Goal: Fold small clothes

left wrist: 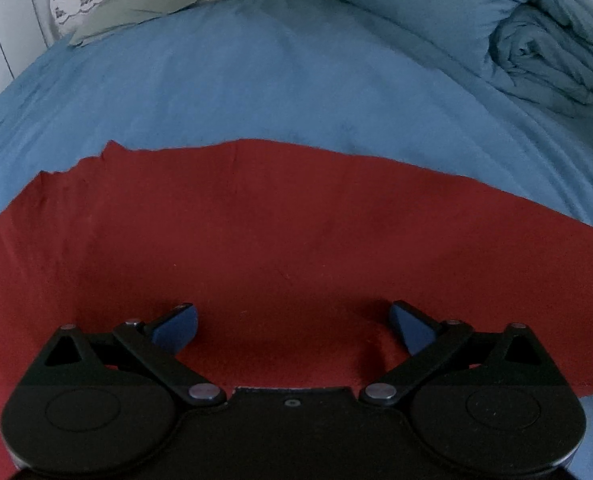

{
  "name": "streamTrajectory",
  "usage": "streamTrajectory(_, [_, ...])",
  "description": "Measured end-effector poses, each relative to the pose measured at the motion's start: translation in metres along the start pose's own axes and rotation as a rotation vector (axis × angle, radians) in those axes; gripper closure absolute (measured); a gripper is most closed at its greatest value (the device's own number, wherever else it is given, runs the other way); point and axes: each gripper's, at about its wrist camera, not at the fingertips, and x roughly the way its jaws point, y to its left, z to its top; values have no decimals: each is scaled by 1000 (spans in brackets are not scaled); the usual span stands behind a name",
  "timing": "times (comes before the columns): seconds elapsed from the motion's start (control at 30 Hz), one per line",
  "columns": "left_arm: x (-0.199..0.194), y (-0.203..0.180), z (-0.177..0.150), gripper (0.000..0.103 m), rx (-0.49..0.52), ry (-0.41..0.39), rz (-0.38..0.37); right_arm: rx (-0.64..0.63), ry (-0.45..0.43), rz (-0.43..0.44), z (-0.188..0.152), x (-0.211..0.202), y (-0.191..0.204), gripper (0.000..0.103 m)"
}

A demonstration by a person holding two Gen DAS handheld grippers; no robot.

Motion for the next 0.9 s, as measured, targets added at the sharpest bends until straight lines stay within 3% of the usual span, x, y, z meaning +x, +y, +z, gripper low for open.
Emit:
streamTrajectory(0.2, [5,1,14,0,6,51,-3,-28,-26,51,20,-21,30,82])
streamTrajectory(0.3, [-14,23,19,0,-58,6,-26,-41,-28,107,39,-33,62,82])
streamTrajectory(0.4, [-45,60,26,0,-80,-50,-46,-76,-55,190,62,-54,114,82])
streamTrajectory(0.6, [-107,173,19,0,-93,-186,23,-152,-108,453,76,-109,257,82])
streamTrajectory(0.7, [-124,240,1,0,-145,-197,65,-219,-113,604,52,-132,342,82])
streamTrajectory(0.77, [-129,280,-16,0,-191,-185,54,-286,-91,687,21,-141,397,82])
streamTrajectory(0.9, [-133,348,-55,0,-297,-159,54,-443,37,774,-76,-137,483,82])
